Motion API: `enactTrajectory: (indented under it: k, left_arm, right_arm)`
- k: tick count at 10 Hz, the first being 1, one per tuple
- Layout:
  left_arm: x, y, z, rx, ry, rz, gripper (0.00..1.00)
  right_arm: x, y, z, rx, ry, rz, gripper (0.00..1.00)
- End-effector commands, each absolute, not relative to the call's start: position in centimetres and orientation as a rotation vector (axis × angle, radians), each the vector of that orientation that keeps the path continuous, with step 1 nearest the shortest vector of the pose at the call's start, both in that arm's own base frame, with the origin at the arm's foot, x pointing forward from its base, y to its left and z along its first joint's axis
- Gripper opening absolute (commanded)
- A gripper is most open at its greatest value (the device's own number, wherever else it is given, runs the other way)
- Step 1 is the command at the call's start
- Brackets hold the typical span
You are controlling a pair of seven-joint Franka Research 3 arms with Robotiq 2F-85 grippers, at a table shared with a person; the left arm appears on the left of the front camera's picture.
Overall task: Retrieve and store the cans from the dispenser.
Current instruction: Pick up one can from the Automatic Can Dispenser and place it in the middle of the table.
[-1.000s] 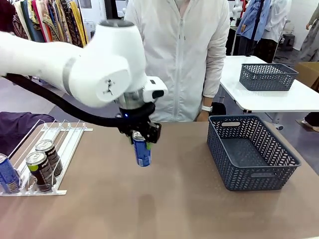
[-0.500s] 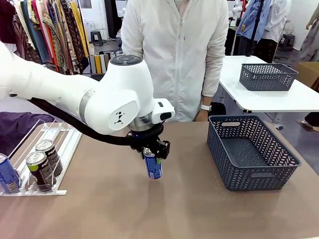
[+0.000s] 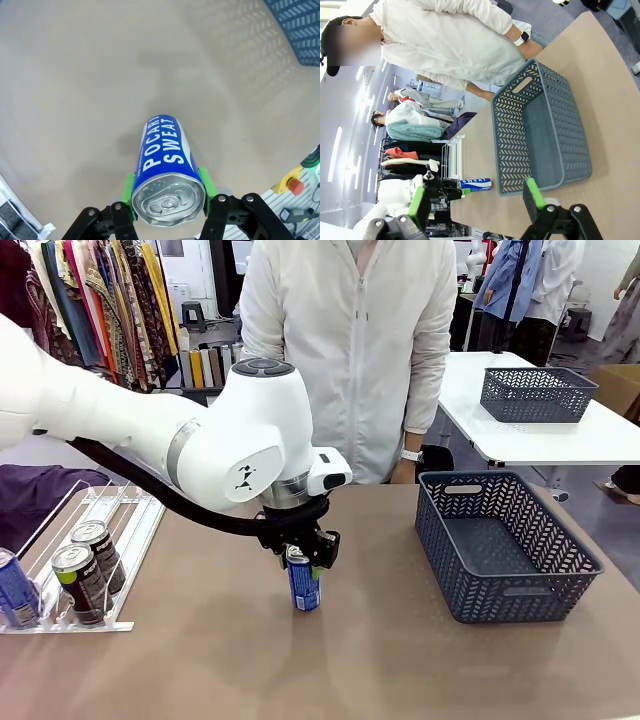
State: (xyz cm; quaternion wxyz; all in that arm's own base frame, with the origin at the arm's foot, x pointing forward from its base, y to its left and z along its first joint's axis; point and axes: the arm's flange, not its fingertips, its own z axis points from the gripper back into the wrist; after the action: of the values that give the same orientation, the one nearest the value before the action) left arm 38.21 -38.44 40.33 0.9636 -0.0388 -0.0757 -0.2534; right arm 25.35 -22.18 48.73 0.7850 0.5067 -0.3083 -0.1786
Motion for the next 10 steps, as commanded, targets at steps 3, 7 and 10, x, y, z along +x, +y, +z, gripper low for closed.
enactTrajectory:
  k: [3,7,10]
  left_arm:
    - [38.6,-39.1,40.8,-0.054,-0.161,-0.493,1.00]
    - [37.2,-37.7,44.7,-0.104,-0.263,-0.483,1.00]
    - [35.1,-33.3,52.0,-0.209,-0.280,-0.470,1.00]
  right_arm:
    - [25.6,-22.3,48.8,1.109,-0.695,-0.376,1.00]
    - [25.6,-22.3,48.8,1.109,-0.695,-0.376,1.00]
    - [25.6,-22.3,48.8,1.109,-0.695,-0.376,1.00]
